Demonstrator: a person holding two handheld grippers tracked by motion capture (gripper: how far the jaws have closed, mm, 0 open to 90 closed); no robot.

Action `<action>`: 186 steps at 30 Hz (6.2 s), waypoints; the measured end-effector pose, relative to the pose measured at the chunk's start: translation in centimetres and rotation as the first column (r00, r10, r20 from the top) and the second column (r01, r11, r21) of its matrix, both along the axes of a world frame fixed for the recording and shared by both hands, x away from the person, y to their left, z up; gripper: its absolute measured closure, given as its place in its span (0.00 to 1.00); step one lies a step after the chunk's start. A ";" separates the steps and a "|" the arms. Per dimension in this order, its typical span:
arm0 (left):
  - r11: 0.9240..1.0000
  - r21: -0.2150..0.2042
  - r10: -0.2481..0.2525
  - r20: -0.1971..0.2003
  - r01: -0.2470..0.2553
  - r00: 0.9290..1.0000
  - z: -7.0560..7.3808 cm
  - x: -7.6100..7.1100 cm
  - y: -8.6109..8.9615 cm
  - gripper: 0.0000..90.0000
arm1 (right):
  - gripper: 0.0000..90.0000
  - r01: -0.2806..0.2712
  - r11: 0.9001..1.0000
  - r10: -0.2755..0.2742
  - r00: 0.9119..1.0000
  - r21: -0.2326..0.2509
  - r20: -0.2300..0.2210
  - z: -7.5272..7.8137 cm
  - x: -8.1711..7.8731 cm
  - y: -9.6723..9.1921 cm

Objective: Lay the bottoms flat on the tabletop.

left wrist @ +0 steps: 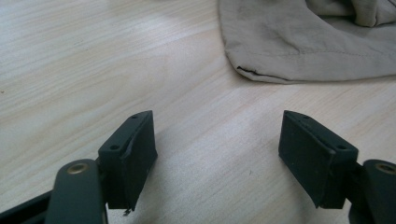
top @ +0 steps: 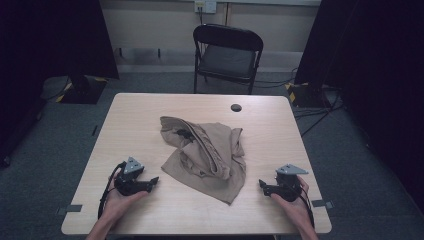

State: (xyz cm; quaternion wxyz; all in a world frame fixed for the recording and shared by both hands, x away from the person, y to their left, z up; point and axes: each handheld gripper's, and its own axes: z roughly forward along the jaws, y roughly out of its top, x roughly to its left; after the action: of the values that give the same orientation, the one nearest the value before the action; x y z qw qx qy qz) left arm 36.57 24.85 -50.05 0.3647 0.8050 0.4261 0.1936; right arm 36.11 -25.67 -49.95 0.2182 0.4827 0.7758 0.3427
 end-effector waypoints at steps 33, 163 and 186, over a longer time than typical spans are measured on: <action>0.993 -0.120 0.009 -0.022 -0.012 1.000 2.3 1.0 0.0 0.49 | 0.33 -0.101 0.986 0.099 0.995 0.130 0.015 2.9 0.6 3.2; 0.911 -0.291 -0.331 -0.086 0.294 0.940 0.7 0.4 -10.0 0.65 | 0.91 -0.211 0.948 0.226 0.973 0.238 -0.036 2.0 3.6 6.3; 0.939 -0.210 -0.294 -0.090 0.271 0.951 0.3 2.4 -10.8 0.65 | 0.91 -0.257 0.931 0.280 0.958 0.261 -0.057 1.9 1.6 5.9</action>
State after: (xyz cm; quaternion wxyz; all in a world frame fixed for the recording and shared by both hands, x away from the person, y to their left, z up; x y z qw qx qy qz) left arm 38.98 14.09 -49.79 0.4398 0.8282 0.3439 0.0476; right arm 37.68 -19.78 -48.07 0.0699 0.4113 0.7942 0.4418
